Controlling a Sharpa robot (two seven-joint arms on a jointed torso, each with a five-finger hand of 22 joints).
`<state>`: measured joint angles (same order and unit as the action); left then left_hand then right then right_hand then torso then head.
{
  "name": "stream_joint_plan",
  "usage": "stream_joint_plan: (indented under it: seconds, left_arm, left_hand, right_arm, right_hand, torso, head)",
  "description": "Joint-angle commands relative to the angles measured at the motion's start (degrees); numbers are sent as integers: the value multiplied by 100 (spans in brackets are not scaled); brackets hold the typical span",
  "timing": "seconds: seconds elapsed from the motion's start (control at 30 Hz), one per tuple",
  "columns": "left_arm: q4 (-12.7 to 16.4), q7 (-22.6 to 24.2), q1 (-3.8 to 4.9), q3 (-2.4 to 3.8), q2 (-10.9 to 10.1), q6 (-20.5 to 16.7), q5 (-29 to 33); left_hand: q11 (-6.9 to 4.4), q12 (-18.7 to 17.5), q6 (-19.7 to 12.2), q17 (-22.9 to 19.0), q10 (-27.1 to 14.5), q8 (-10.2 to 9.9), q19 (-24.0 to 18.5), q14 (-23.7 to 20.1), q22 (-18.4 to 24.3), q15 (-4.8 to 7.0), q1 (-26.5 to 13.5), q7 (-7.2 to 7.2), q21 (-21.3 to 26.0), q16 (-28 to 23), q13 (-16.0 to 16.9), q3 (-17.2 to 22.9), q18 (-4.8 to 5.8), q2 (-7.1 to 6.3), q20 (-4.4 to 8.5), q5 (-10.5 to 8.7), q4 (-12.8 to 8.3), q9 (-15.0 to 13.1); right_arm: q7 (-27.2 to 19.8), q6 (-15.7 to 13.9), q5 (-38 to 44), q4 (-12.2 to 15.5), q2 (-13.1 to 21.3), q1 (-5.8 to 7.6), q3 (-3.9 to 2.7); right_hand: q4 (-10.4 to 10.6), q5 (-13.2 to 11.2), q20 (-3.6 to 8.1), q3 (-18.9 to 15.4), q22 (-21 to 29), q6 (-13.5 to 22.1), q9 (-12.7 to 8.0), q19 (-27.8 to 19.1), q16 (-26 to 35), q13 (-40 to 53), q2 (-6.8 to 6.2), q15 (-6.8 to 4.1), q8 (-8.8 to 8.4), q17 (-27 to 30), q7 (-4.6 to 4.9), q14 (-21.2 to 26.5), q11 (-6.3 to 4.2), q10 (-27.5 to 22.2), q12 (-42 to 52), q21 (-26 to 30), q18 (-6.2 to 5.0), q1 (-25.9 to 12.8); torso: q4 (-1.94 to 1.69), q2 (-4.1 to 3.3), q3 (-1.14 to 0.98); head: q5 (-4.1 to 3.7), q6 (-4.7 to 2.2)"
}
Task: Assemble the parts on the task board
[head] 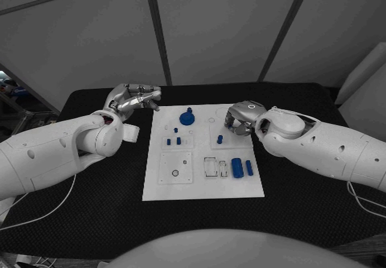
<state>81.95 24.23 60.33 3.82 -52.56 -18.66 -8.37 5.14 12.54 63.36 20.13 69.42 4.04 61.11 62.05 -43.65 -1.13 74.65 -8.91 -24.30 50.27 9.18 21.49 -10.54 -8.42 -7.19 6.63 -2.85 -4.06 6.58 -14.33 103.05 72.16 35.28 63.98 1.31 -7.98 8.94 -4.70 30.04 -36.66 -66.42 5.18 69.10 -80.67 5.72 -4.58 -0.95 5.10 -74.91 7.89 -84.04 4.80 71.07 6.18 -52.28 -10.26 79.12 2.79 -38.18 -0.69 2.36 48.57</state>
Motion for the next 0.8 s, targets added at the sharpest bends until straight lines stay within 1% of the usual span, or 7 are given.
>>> stream_joint_plan:
  seconds: [0.03,0.3,0.47,0.53,0.6,0.73,0.8]
  left_arm:
    - [-7,3,8,6,7,37,22]
    - [-28,-4,8,6,10,52,22]
    - [-33,-9,8,6,10,67,22]
    - [-33,-11,8,6,11,72,22]
    - [-33,-12,8,6,9,73,22]
    - [-40,-13,8,6,10,75,22]
    - [-44,-14,8,6,17,78,22]
  left_hand:
    - [-16,-29,-42,-6,-43,-22,37,-7,7,-20,28,-22,29,-33,7,-9,16,41,-14,-2,-26,10]
    - [-10,-31,-51,-8,-52,-24,36,-12,13,-24,27,-28,37,-39,7,-14,17,42,-17,-4,-25,10]
    - [-10,-31,-51,-8,-52,-24,36,-12,13,-24,27,-28,37,-39,7,-14,17,42,-17,-4,-25,10]
    - [-10,-31,-51,-8,-52,-24,36,-12,13,-24,27,-28,37,-39,7,-14,17,42,-17,-4,-25,10]
    - [-7,-32,-56,-10,-58,-25,35,-15,17,-27,28,-31,42,-43,7,-16,18,44,-19,-4,-25,11]
    - [-7,-32,-56,-10,-58,-25,35,-15,17,-27,28,-31,42,-43,7,-16,18,44,-19,-4,-25,11]
    - [-7,-32,-56,-10,-58,-25,35,-15,17,-27,28,-31,42,-43,7,-16,18,44,-19,-4,-25,11]
  right_arm:
    - [24,-215,60,97,48,7,-3]
    - [34,-379,60,308,180,8,-8]
    - [51,-431,55,547,319,10,-11]
    - [63,-447,42,724,407,10,-12]
    - [76,-470,31,971,506,10,-13]
    - [91,-533,21,1459,630,10,-17]
    - [93,-553,19,1677,660,10,-20]
  right_hand:
    - [-30,40,43,1,-22,-29,3,-13,-33,18,-13,-31,2,-17,7,-300,-113,140,14,-50,38,69]
    - [-35,40,43,-3,-32,-31,4,-15,-33,21,-20,-30,1,-16,9,-299,-111,139,11,-61,40,67]
    - [-37,40,43,-6,-28,-31,4,-20,-36,22,-24,-29,0,-21,10,-300,-110,138,9,-60,39,64]
    - [-37,40,43,-8,-36,-33,4,-20,-38,23,-26,-28,0,-24,10,-300,-110,139,8,-67,41,61]
    - [-37,40,43,-8,-36,-33,4,-20,-38,23,-26,-28,0,-24,10,-300,-110,139,8,-67,41,61]
    - [-38,41,42,-9,-39,-35,5,-20,-40,24,-26,-28,0,-26,10,-300,-110,140,8,-70,41,60]
    - [-38,42,42,-10,-42,-36,5,-21,-41,25,-27,-28,0,-28,10,-301,-110,140,8,-73,42,60]
  torso:
    - [4,3,-1]
    - [1,5,2]
    - [2,4,1]
    - [2,5,1]
    - [5,4,2]
    - [20,6,-2]
    - [17,6,-1]
  head:
    - [-2,3]
    - [-15,0]
    - [-10,7]
    - [-5,8]
    - [31,10]
    - [70,20]
    - [92,17]
